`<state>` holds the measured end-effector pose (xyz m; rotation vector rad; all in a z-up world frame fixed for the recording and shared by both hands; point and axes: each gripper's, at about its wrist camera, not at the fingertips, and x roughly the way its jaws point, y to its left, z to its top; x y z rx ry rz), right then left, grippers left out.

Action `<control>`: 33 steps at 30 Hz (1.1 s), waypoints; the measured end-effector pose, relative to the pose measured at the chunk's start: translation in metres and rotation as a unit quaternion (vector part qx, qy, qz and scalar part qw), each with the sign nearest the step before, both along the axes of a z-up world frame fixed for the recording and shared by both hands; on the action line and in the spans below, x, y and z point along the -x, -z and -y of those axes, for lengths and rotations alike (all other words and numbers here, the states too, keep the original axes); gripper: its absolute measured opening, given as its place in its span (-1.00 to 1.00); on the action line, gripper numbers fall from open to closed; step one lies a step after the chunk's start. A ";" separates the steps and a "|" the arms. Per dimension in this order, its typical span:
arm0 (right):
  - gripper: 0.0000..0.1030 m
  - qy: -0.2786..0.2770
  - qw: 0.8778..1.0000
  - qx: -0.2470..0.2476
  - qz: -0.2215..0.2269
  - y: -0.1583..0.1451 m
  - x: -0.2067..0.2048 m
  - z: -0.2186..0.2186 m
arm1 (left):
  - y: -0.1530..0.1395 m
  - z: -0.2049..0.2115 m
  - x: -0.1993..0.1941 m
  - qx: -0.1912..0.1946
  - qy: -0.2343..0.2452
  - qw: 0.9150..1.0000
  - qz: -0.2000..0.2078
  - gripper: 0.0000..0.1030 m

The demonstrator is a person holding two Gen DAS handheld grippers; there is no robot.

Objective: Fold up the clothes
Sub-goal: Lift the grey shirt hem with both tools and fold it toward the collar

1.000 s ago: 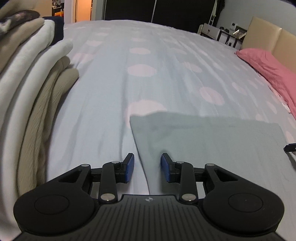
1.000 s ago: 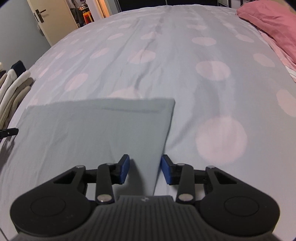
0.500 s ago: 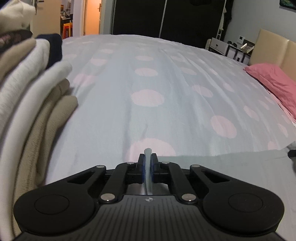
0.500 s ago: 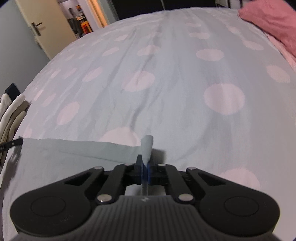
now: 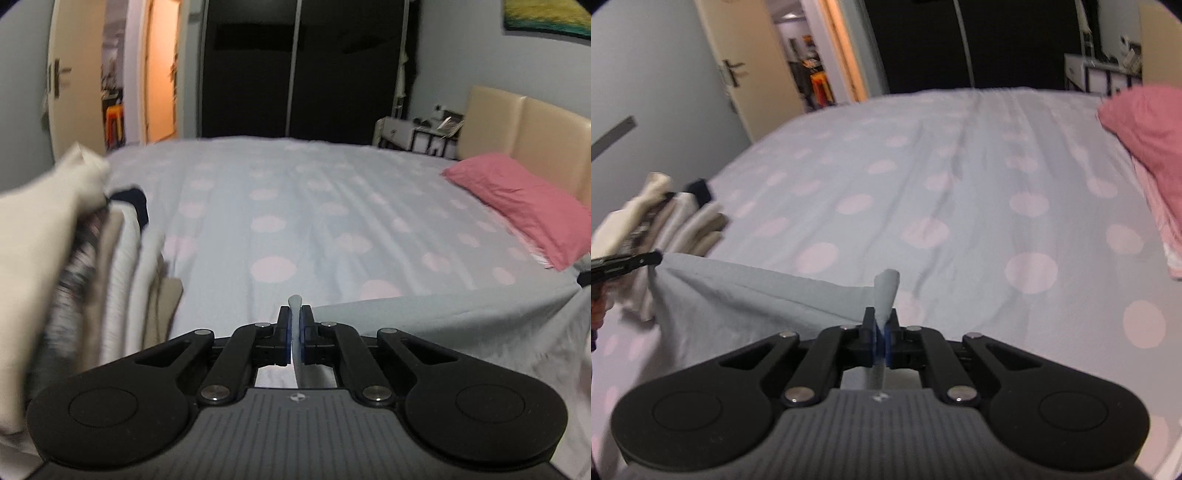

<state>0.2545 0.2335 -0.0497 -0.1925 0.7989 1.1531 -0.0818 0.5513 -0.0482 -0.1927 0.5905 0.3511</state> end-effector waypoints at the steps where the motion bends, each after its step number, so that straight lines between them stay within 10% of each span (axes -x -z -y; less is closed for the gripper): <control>1: -0.90 -0.008 1.000 -0.005 0.005 -0.011 0.009 0.010 | -0.009 0.006 0.010 -0.005 0.006 1.000 0.004 -0.96; 17: -0.90 -0.088 0.996 -0.019 0.029 -0.067 0.159 0.170 | -0.067 0.105 0.182 -0.023 0.111 0.994 -0.008 -0.96; 33: -0.90 -0.148 0.983 0.105 -0.007 0.026 0.247 0.226 | 0.035 0.169 0.242 -0.021 0.212 0.957 -0.199 -0.96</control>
